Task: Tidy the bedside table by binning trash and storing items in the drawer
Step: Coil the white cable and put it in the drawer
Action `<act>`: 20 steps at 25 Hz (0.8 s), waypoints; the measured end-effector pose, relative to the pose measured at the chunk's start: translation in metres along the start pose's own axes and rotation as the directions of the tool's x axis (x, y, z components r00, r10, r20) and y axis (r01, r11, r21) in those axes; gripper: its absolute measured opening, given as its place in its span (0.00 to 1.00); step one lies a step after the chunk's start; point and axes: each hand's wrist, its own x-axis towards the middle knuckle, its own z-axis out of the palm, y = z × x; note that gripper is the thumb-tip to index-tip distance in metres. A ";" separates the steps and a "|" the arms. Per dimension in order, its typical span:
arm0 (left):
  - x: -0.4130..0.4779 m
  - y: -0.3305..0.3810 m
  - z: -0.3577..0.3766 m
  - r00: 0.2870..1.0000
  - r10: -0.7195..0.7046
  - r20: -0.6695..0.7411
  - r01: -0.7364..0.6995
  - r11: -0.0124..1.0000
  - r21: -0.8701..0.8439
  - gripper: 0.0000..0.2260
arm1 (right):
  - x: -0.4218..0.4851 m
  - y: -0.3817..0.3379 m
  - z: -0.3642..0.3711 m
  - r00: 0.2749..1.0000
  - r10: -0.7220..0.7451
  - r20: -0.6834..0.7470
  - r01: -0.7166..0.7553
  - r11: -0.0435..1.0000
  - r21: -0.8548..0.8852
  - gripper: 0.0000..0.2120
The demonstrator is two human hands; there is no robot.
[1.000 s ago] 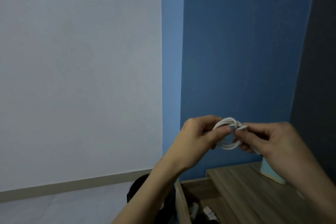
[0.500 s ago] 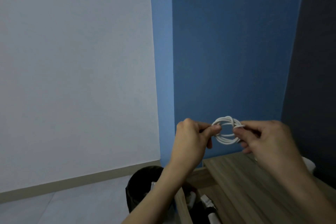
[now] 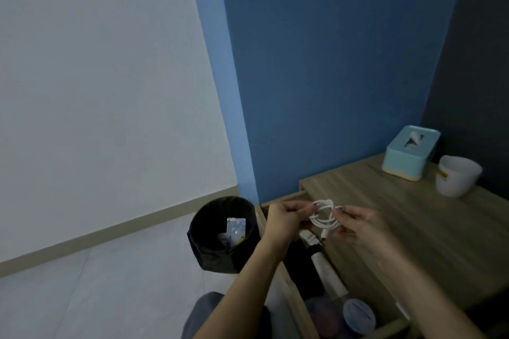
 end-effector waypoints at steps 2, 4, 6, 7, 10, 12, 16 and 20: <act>0.016 -0.027 -0.003 0.995 -0.095 -0.001 0.095 0.994 -0.050 0.07 | 0.018 0.029 -0.002 0.992 0.123 0.002 -0.122 0.991 0.061 0.05; 0.031 -0.055 -0.002 0.979 -0.202 0.002 0.202 0.976 -0.084 0.08 | 0.037 0.060 -0.005 0.973 0.231 -0.006 -0.229 0.967 0.110 0.06; 0.044 -0.079 0.000 0.949 -0.316 -0.024 0.310 0.942 -0.130 0.09 | 0.048 0.088 -0.009 0.953 0.303 -0.028 -0.296 0.944 0.145 0.06; 0.051 -0.091 0.002 0.928 -0.371 -0.035 0.363 0.921 -0.141 0.09 | 0.054 0.101 -0.012 0.942 0.331 -0.048 -0.321 0.935 0.152 0.05; 0.064 -0.126 0.005 0.928 -0.370 0.052 0.373 0.926 -0.061 0.08 | 0.073 0.139 -0.020 0.921 0.367 -0.132 -0.351 0.928 0.128 0.06; 0.069 -0.142 0.008 0.944 -0.320 0.076 0.316 0.947 0.058 0.07 | 0.088 0.160 -0.026 0.908 0.373 -0.189 -0.364 0.928 0.085 0.10; 0.079 -0.163 0.007 0.977 -0.211 0.016 0.203 0.956 0.213 0.08 | 0.095 0.176 -0.024 0.865 0.487 -0.117 -0.457 0.863 0.215 0.09; 0.081 -0.175 0.004 0.979 -0.202 0.039 0.183 0.941 0.286 0.08 | 0.105 0.190 -0.018 0.882 0.442 -0.165 -0.398 0.885 0.244 0.05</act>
